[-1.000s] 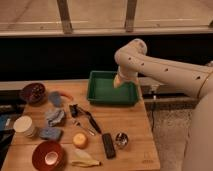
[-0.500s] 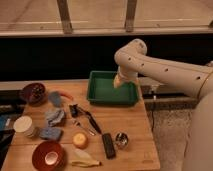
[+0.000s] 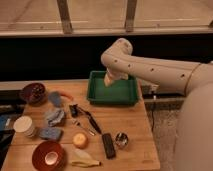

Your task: Place towel in plastic cup

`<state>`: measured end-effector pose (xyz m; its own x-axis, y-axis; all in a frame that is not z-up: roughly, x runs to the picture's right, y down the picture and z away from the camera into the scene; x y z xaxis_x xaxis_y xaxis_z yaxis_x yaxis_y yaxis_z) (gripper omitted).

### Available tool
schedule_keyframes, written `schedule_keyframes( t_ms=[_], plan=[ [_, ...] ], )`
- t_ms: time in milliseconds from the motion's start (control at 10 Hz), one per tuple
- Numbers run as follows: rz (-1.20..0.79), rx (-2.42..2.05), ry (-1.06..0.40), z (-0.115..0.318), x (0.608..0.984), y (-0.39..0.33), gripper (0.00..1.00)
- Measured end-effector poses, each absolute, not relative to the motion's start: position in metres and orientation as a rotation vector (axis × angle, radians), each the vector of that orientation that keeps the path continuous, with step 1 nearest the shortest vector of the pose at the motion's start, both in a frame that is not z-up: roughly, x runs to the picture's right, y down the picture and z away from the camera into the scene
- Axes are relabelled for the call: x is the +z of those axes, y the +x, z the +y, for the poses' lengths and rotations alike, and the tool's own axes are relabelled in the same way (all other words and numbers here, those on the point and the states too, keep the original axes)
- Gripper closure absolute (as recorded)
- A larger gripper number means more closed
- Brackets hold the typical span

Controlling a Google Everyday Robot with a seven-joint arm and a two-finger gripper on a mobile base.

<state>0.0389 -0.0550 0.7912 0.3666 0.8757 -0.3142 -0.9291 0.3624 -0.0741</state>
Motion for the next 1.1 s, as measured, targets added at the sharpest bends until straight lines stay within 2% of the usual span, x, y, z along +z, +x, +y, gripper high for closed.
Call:
schedule_keyframes(
  t_ms=[300,600,1100],
  plan=[
    [0.195,1.078,-0.285,-0.075,0.812,-0.033,0.34],
    [0.138,0.953,-0.380,-0.069,0.820,-0.106,0.34],
    [0.134,0.940,-0.387,-0.069,0.821,-0.109,0.34]
  ],
)
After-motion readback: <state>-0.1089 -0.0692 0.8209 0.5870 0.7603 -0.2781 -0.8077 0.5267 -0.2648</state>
